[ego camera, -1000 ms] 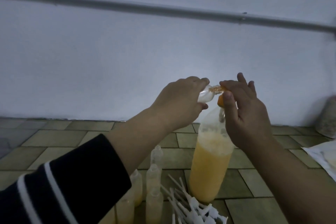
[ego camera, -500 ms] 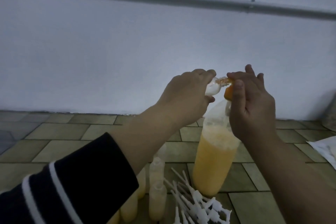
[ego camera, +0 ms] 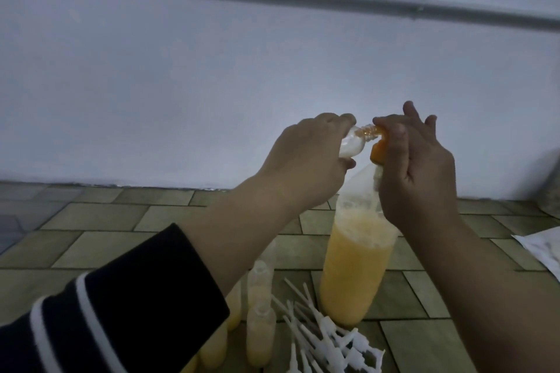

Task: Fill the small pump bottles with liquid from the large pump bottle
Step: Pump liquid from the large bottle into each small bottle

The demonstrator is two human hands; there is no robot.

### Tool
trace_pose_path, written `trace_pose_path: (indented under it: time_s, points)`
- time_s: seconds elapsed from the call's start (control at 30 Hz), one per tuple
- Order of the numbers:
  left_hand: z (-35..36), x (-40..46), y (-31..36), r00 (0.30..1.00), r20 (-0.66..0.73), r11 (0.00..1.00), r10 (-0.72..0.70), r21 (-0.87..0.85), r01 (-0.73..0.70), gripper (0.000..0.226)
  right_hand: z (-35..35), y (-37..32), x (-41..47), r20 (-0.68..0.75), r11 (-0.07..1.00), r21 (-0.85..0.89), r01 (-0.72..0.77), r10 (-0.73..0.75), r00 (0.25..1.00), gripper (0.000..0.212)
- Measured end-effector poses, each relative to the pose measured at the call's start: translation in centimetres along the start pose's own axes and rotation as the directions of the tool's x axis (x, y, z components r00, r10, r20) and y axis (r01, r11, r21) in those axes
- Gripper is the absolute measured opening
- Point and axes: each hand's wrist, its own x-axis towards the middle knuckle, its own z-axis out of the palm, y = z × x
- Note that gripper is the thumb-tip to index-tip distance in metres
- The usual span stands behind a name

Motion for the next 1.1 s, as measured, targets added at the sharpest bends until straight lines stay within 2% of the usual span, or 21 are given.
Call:
trace_pose_path:
  time_s: [0.13,0.33,0.63,0.9,1.1]
  points:
    - [-1.0,0.6,0.1,1.000,-0.016,1.000,0.009,0.005,-0.009,0.048,-0.9,-0.5,1.1,0.016,0.998,-0.029,0.063,-0.062,0.998,0.053]
    - [-0.6,0.3,0.2,1.000,-0.013,1.000,0.027,0.005,-0.027,0.048,-0.1,0.1,-0.1,-0.056,0.998,-0.050,0.033,-0.035,0.998,0.047]
    - [-1.1,0.5,0.4,1.000,-0.002,1.000,0.004,0.008,-0.004,0.049,-0.8,-0.2,0.5,0.040,0.993,-0.111,0.049,-0.045,0.998,0.056]
    - [-0.4,0.2,0.7,0.999,-0.025,1.000,0.028,0.013,-0.028,0.049,0.0,0.1,-0.5,-0.049,0.995,-0.099,0.018,-0.023,0.999,0.051]
    - [-0.4,0.1,0.8,1.000,0.006,0.999,0.023,0.039,-0.023,0.048,-0.6,0.1,-0.6,0.017,0.991,-0.131,0.036,-0.034,0.999,0.053]
